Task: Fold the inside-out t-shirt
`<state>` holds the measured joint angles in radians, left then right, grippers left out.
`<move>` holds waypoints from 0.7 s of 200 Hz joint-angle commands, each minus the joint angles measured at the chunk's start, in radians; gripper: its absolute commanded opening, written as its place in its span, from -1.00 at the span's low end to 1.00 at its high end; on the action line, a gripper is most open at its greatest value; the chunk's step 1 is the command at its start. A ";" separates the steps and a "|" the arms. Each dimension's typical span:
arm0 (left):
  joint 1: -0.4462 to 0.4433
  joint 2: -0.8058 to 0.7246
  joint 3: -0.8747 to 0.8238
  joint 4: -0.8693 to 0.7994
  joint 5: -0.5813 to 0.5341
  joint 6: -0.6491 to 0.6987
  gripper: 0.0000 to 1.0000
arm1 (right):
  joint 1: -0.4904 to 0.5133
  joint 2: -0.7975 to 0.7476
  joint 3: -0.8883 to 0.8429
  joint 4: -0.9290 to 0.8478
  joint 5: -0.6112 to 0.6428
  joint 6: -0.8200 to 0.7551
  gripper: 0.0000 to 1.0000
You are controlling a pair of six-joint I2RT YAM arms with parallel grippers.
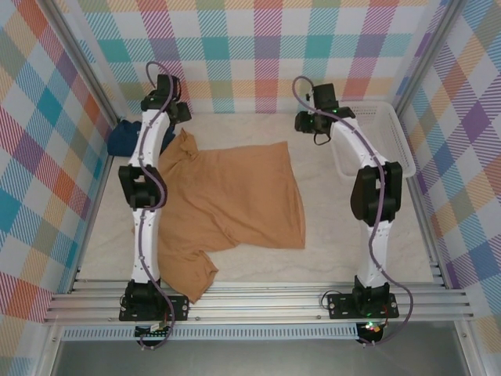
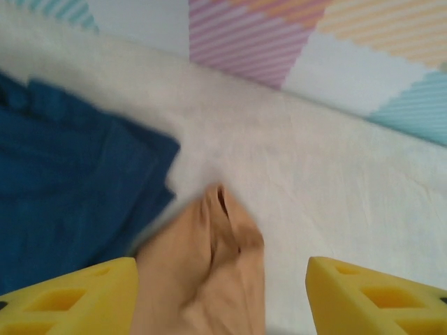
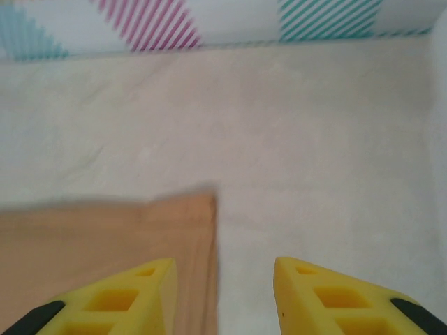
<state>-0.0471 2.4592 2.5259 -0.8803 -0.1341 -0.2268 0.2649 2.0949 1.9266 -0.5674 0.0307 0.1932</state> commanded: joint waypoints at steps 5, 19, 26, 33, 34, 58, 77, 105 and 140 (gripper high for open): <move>0.007 -0.457 -0.537 0.303 0.165 -0.139 0.32 | 0.126 -0.214 -0.276 0.002 -0.118 0.014 -0.13; 0.006 -0.610 -0.801 0.420 0.221 -0.199 0.34 | 0.175 -0.254 -0.415 0.055 -0.194 0.085 -0.12; 0.002 -0.670 -0.914 0.459 0.247 -0.223 0.34 | 0.187 -0.254 -0.462 0.086 -0.259 0.118 -0.13; -0.003 -0.721 -1.020 0.496 0.260 -0.245 0.34 | 0.197 -0.245 -0.484 0.092 -0.302 0.148 -0.14; -0.004 -0.731 -1.036 0.503 0.261 -0.247 0.34 | 0.199 -0.243 -0.487 0.094 -0.305 0.149 -0.14; -0.015 -0.876 -1.347 0.594 0.256 -0.294 0.35 | 0.215 -0.190 -0.504 0.105 -0.320 0.149 -0.14; -0.016 -0.926 -1.481 0.594 0.220 -0.272 0.35 | 0.210 -0.117 -0.452 0.101 -0.327 0.126 -0.15; -0.017 -0.969 -1.575 0.594 0.181 -0.234 0.36 | 0.194 -0.072 -0.361 0.092 -0.296 0.075 -0.14; -0.017 -1.007 -1.710 0.672 0.147 -0.248 0.37 | 0.158 -0.005 -0.279 0.158 -0.289 0.089 -0.10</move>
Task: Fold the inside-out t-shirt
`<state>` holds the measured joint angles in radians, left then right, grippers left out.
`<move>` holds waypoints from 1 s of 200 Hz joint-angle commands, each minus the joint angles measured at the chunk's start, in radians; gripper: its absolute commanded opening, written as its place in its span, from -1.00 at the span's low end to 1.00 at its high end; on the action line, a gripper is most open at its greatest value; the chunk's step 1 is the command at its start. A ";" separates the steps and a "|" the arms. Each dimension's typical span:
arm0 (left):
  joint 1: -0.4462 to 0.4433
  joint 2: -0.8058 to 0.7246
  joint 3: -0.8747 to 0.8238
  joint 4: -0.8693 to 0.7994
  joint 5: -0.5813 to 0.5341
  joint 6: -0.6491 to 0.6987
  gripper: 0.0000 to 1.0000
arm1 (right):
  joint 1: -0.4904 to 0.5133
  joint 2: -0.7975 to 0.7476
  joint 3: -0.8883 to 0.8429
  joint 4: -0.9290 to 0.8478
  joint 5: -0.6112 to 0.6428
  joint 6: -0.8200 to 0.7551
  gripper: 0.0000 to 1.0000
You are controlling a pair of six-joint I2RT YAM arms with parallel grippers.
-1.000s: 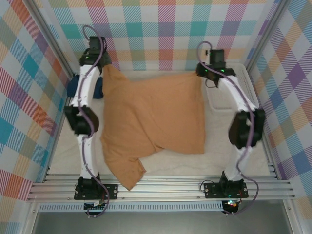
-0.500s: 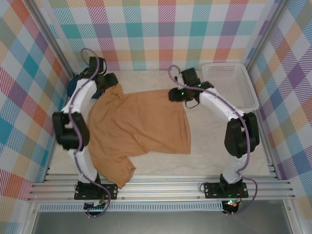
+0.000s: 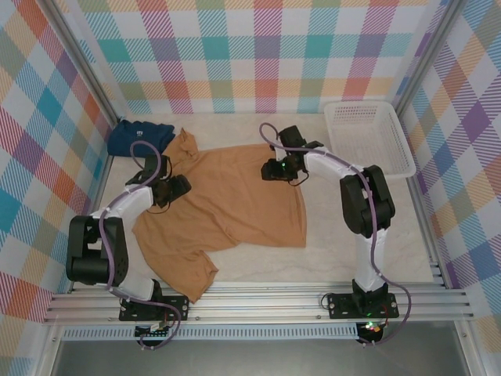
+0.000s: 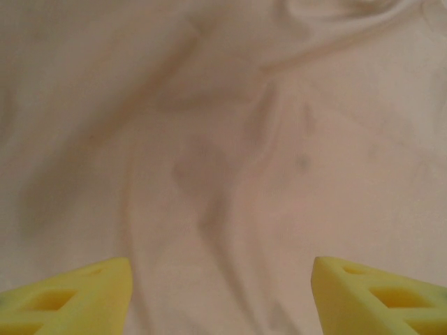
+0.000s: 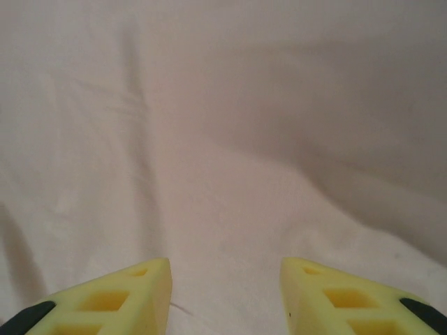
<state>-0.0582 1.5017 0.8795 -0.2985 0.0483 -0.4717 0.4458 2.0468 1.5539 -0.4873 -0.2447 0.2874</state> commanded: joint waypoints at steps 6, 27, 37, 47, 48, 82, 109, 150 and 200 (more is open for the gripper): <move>-0.005 -0.044 -0.077 0.099 -0.035 -0.008 0.37 | -0.026 0.070 0.126 0.088 -0.004 0.009 -0.10; -0.005 -0.027 -0.098 0.118 -0.008 -0.019 0.37 | -0.043 0.185 0.252 0.081 0.029 0.092 -0.10; -0.005 -0.024 -0.104 0.134 0.013 -0.030 0.38 | -0.053 0.226 0.291 0.093 0.029 0.130 -0.11; -0.005 -0.022 -0.115 0.152 0.030 -0.044 0.38 | -0.062 0.265 0.337 0.089 0.033 0.158 -0.11; -0.005 -0.022 -0.115 0.154 0.032 -0.045 0.37 | -0.063 0.269 0.341 0.088 0.034 0.161 -0.11; -0.005 -0.003 -0.125 0.175 0.068 -0.057 0.38 | -0.071 0.385 0.495 0.005 0.056 0.206 -0.13; -0.005 -0.002 -0.137 0.175 0.114 -0.058 0.39 | -0.093 0.454 0.574 -0.116 0.095 0.252 -0.16; -0.025 -0.039 -0.198 0.175 0.187 -0.085 0.40 | -0.137 0.449 0.546 -0.195 0.156 0.246 -0.17; -0.155 -0.034 -0.243 0.137 0.237 -0.078 0.40 | -0.194 0.493 0.632 -0.282 0.234 0.175 -0.18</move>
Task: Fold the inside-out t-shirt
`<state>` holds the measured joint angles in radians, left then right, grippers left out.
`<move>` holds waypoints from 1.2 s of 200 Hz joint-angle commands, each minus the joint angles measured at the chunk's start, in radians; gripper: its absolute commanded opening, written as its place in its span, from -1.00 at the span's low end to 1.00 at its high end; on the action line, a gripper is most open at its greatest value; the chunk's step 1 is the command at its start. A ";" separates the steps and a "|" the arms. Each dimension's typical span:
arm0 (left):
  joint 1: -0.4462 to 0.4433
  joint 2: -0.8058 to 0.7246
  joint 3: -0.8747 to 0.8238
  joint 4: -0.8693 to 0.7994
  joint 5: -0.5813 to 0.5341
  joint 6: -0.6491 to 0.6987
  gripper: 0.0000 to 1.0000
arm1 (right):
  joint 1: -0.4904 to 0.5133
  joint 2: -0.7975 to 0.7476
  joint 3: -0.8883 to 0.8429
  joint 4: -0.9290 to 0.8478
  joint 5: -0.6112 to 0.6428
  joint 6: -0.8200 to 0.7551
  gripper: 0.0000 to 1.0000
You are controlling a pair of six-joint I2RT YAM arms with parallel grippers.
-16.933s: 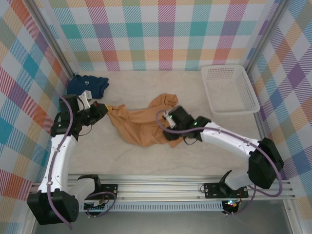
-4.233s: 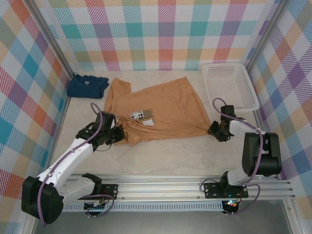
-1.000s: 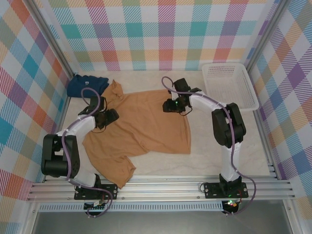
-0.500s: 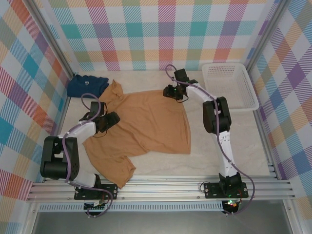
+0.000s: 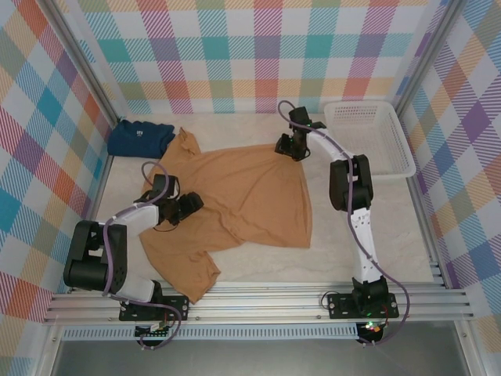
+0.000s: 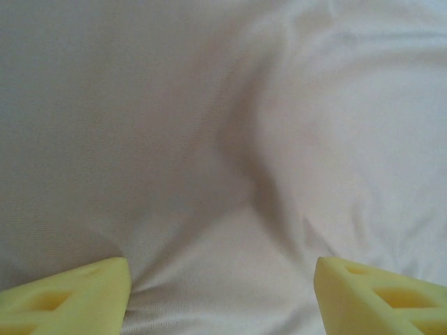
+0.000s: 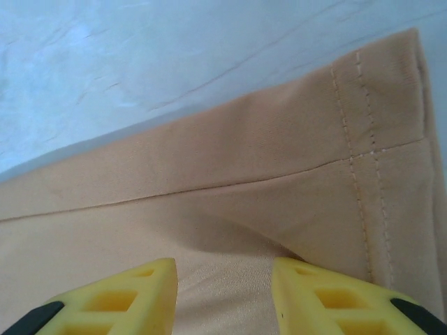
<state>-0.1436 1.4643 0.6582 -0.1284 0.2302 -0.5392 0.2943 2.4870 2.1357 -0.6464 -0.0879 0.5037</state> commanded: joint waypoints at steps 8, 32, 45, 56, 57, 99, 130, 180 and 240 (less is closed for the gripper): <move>-0.098 0.022 -0.019 -0.029 0.054 -0.015 0.41 | -0.051 0.070 0.083 -0.140 0.081 -0.050 -0.18; -0.176 0.087 0.016 0.002 0.043 -0.026 0.41 | -0.073 0.137 0.225 -0.208 0.105 -0.087 -0.18; -0.195 0.120 0.053 0.013 0.026 -0.023 0.41 | -0.079 0.185 0.338 -0.256 0.112 -0.126 -0.18; -0.198 0.149 0.094 0.016 -0.007 -0.013 0.41 | -0.080 0.213 0.425 -0.299 0.109 -0.164 -0.18; -0.198 0.151 0.098 0.014 -0.009 -0.012 0.41 | -0.080 0.214 0.431 -0.302 0.108 -0.167 -0.17; -0.194 0.165 0.265 -0.062 -0.110 0.067 0.43 | -0.054 -0.108 0.069 -0.164 0.058 -0.277 -0.10; -0.184 0.055 0.302 -0.123 -0.155 0.110 0.46 | -0.012 -0.471 -0.438 0.036 0.007 -0.291 -0.02; -0.153 -0.068 0.207 -0.204 -0.146 0.088 0.57 | -0.009 -0.776 -0.932 -0.010 -0.009 -0.222 -0.06; -0.066 0.013 0.171 -0.171 -0.106 0.060 0.63 | -0.015 -0.751 -1.081 -0.042 -0.029 -0.145 -0.16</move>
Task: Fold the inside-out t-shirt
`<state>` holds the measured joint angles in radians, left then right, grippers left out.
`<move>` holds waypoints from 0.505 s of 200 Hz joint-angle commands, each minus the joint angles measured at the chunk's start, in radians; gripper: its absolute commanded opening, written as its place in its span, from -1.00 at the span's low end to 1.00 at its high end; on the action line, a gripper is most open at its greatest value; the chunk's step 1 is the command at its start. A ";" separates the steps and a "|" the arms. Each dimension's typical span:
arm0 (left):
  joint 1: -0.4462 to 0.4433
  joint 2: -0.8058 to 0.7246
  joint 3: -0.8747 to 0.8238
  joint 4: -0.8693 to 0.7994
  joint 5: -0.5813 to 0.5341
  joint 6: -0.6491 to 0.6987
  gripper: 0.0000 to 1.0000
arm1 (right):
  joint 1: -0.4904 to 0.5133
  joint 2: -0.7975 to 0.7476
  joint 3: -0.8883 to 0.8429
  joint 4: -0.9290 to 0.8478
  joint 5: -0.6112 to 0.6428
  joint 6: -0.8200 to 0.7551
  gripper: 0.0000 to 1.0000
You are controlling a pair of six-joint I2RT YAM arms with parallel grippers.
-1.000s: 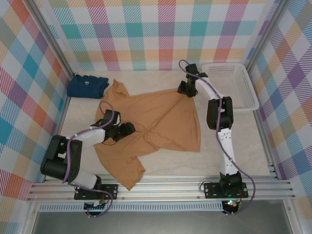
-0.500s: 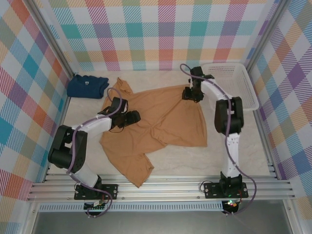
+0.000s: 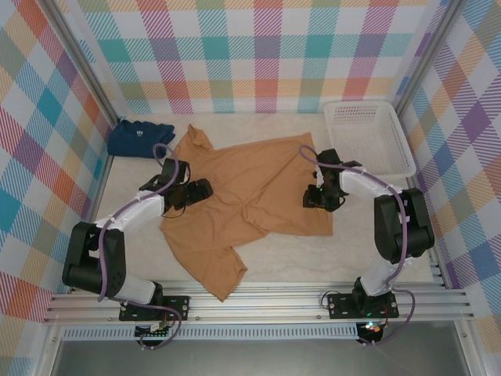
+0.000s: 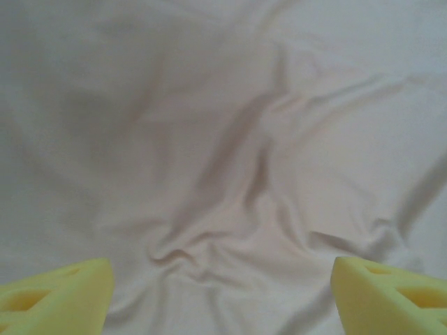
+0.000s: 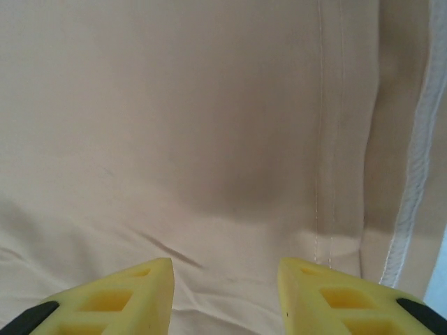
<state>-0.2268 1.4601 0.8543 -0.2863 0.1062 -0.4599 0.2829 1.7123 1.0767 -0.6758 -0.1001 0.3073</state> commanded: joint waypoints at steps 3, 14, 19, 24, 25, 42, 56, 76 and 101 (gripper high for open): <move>0.018 0.021 -0.028 -0.012 0.017 -0.019 0.63 | -0.005 0.026 -0.024 -0.015 -0.012 0.054 -0.16; 0.022 0.039 -0.042 -0.010 -0.003 -0.015 0.63 | -0.015 0.032 -0.036 -0.022 0.005 0.061 -0.17; 0.027 0.053 -0.046 -0.006 -0.014 -0.011 0.63 | -0.022 0.035 -0.039 -0.026 0.011 0.064 -0.17; 0.033 0.069 -0.050 -0.001 -0.021 -0.007 0.63 | -0.029 0.036 -0.043 -0.029 0.017 0.068 -0.18; 0.035 0.072 -0.050 0.000 -0.022 -0.007 0.63 | -0.030 0.036 -0.044 -0.029 0.018 0.068 -0.18; 0.054 0.121 -0.056 0.027 -0.011 0.000 0.62 | -0.054 0.030 -0.052 -0.042 0.045 0.077 -0.19; 0.057 0.147 -0.057 0.054 -0.010 0.000 0.62 | -0.073 0.025 -0.059 -0.046 0.069 0.080 -0.21; 0.057 0.183 -0.037 0.069 0.007 0.003 0.62 | -0.106 0.029 -0.067 -0.046 0.101 0.081 -0.20; 0.058 0.227 0.015 0.062 0.014 0.024 0.62 | -0.150 0.037 -0.071 -0.040 0.142 0.078 -0.22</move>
<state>-0.1795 1.6218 0.8398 -0.2218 0.1036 -0.4557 0.1726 1.7374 1.0302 -0.6937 -0.0334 0.3702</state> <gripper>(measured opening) 0.809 0.394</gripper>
